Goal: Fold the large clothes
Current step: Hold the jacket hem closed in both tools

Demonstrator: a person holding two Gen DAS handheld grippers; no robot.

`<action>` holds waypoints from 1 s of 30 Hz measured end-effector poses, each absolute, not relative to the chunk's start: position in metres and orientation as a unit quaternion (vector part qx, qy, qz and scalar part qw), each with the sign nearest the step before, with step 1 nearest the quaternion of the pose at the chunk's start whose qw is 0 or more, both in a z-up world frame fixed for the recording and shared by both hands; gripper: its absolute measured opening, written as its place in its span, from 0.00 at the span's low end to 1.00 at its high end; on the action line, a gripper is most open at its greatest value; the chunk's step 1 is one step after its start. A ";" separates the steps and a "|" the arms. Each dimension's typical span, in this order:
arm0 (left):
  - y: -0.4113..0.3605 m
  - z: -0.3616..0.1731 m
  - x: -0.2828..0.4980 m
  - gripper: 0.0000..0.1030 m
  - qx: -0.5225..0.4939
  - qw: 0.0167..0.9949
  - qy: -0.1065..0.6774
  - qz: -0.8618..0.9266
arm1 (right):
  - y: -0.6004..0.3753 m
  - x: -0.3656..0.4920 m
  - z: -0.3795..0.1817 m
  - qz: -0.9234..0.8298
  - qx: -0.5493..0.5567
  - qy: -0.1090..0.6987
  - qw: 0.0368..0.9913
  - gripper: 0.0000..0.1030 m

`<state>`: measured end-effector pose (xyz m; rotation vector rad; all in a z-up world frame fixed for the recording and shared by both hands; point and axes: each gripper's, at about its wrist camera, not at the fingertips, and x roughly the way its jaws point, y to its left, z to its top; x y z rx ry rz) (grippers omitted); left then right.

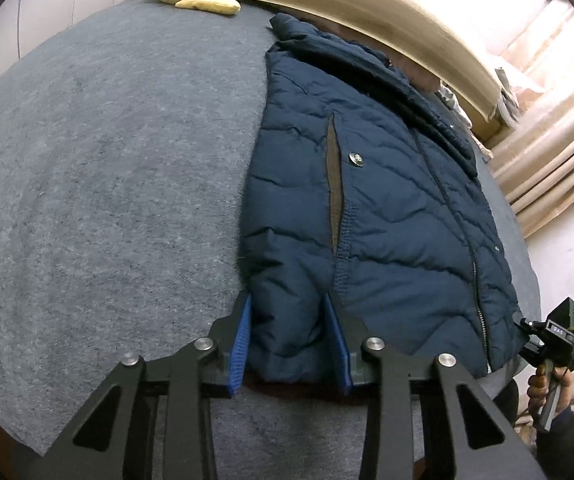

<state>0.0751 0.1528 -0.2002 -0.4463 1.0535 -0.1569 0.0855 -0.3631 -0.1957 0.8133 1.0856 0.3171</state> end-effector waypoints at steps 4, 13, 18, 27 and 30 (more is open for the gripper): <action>0.155 -0.193 0.072 0.56 -0.205 0.846 0.487 -0.063 | -0.362 0.087 -0.196 0.146 0.375 0.501 0.766 0.30; 0.145 -0.198 0.075 0.50 -0.180 0.844 0.500 -0.072 | -0.362 0.086 -0.195 0.146 0.370 0.501 0.768 0.30; 0.149 -0.195 0.076 0.15 -0.195 0.836 0.508 -0.072 | -0.351 0.085 -0.184 0.147 0.335 0.508 0.779 0.20; 0.141 -0.161 0.050 0.09 -0.182 0.857 0.477 -0.067 | -0.345 0.071 -0.155 0.156 0.292 0.495 0.804 0.16; 0.144 -0.162 0.032 0.09 -0.187 0.857 0.476 -0.068 | -0.350 0.057 -0.158 0.156 0.297 0.496 0.801 0.16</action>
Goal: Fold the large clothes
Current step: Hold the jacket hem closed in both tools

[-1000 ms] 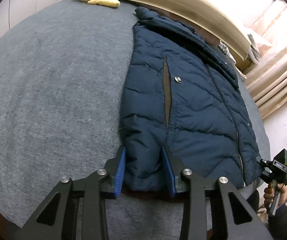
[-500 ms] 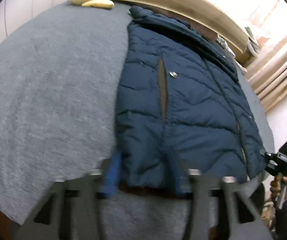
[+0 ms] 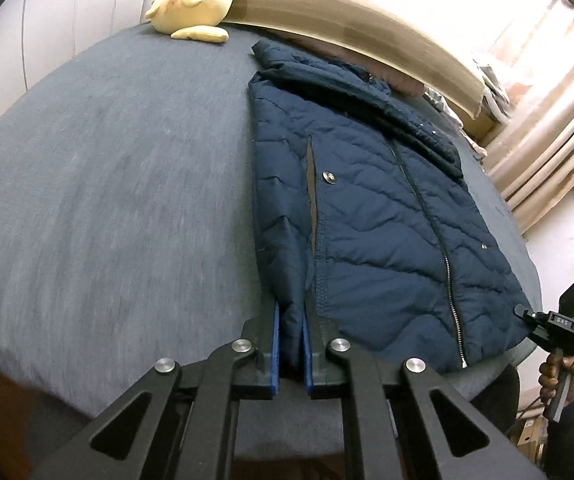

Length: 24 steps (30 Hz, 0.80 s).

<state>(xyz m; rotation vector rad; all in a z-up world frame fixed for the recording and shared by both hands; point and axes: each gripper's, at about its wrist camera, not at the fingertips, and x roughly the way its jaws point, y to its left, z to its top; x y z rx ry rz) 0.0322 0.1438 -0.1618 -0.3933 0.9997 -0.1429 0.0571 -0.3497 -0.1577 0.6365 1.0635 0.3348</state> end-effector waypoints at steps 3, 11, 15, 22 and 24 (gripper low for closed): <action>0.146 -0.166 0.019 0.09 -0.195 0.854 0.477 -0.070 | -0.357 0.039 -0.164 0.158 0.310 0.497 0.795 0.16; 0.155 -0.163 0.024 0.54 -0.209 0.866 0.450 -0.060 | -0.375 0.030 -0.163 0.148 0.346 0.468 0.800 0.58; 0.146 -0.171 0.033 0.67 -0.198 0.867 0.452 -0.069 | -0.377 0.035 -0.166 0.152 0.364 0.455 0.798 0.91; 0.135 -0.189 0.040 0.11 -0.152 0.850 0.502 -0.049 | -0.353 0.039 -0.176 0.168 0.303 0.502 0.792 0.19; 0.143 -0.187 0.041 0.09 -0.170 0.847 0.501 -0.058 | -0.357 0.036 -0.178 0.169 0.296 0.509 0.790 0.16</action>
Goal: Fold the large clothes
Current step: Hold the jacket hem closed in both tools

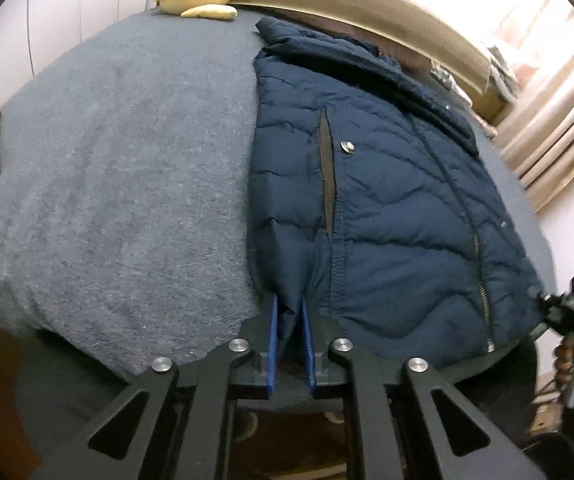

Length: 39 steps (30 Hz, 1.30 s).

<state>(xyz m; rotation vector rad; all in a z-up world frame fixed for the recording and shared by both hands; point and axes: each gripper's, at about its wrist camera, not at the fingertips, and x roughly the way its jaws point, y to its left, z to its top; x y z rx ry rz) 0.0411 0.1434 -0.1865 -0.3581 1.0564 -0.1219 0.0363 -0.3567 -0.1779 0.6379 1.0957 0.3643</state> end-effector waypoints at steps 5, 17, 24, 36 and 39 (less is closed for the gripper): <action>0.149 -0.167 0.030 0.06 -0.163 0.859 0.482 -0.061 | -0.352 0.030 -0.160 0.175 0.270 0.503 0.802 0.12; 0.160 -0.171 0.035 0.08 -0.201 0.848 0.485 -0.070 | -0.360 0.038 -0.164 0.183 0.298 0.510 0.786 0.11; 0.166 -0.171 0.029 0.66 -0.220 0.850 0.476 -0.056 | -0.369 0.036 -0.170 0.198 0.330 0.500 0.776 0.15; 0.137 -0.195 0.043 0.13 -0.178 0.820 0.540 -0.074 | -0.369 0.031 -0.173 0.194 0.311 0.505 0.781 0.12; 0.142 -0.179 0.037 0.11 -0.188 0.829 0.520 -0.081 | -0.366 0.031 -0.161 0.200 0.298 0.503 0.786 0.11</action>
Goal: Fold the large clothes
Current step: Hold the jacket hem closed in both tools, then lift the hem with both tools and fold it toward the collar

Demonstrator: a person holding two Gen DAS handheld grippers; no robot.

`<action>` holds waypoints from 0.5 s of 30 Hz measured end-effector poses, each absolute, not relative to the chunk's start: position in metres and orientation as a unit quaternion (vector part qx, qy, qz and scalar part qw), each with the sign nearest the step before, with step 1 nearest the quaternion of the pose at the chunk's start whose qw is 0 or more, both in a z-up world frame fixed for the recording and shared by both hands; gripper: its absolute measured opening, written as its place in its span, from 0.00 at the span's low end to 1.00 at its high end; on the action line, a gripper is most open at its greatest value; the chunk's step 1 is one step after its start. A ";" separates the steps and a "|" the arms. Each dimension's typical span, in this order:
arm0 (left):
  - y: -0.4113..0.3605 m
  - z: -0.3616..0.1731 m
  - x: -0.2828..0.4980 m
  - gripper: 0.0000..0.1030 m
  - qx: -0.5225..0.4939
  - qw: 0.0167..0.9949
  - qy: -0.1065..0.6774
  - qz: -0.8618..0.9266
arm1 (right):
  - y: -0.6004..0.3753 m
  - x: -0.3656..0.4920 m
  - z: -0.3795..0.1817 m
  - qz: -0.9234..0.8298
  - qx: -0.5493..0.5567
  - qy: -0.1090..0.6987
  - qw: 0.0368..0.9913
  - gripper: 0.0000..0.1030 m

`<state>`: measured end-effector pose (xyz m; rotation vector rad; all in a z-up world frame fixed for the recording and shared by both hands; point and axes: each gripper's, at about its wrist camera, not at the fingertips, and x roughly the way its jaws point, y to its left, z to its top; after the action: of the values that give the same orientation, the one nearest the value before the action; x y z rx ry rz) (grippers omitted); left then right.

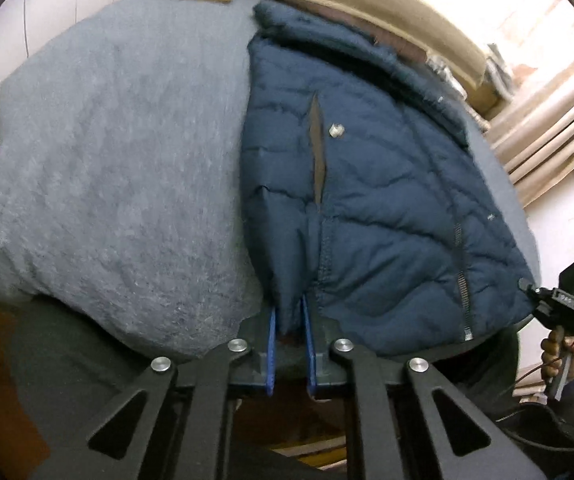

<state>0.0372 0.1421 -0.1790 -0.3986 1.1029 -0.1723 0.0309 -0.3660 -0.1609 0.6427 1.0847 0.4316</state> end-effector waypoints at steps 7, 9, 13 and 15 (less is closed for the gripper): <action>0.152 -0.155 0.027 0.10 -0.226 0.839 0.486 -0.092 | -0.367 0.025 -0.139 0.216 0.294 0.489 0.792 0.10; 0.150 -0.164 0.025 0.10 -0.227 0.832 0.498 -0.091 | -0.370 0.022 -0.153 0.205 0.305 0.503 0.782 0.10; 0.152 -0.167 0.018 0.10 -0.243 0.825 0.501 -0.094 | -0.375 0.012 -0.154 0.202 0.324 0.498 0.778 0.10; 0.155 -0.163 0.017 0.10 -0.249 0.824 0.500 -0.095 | -0.376 0.009 -0.148 0.204 0.321 0.496 0.781 0.10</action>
<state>0.0168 0.1553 -0.1631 -0.5299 1.0643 -0.2016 0.0086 -0.3758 -0.1476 0.6938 1.0710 0.4399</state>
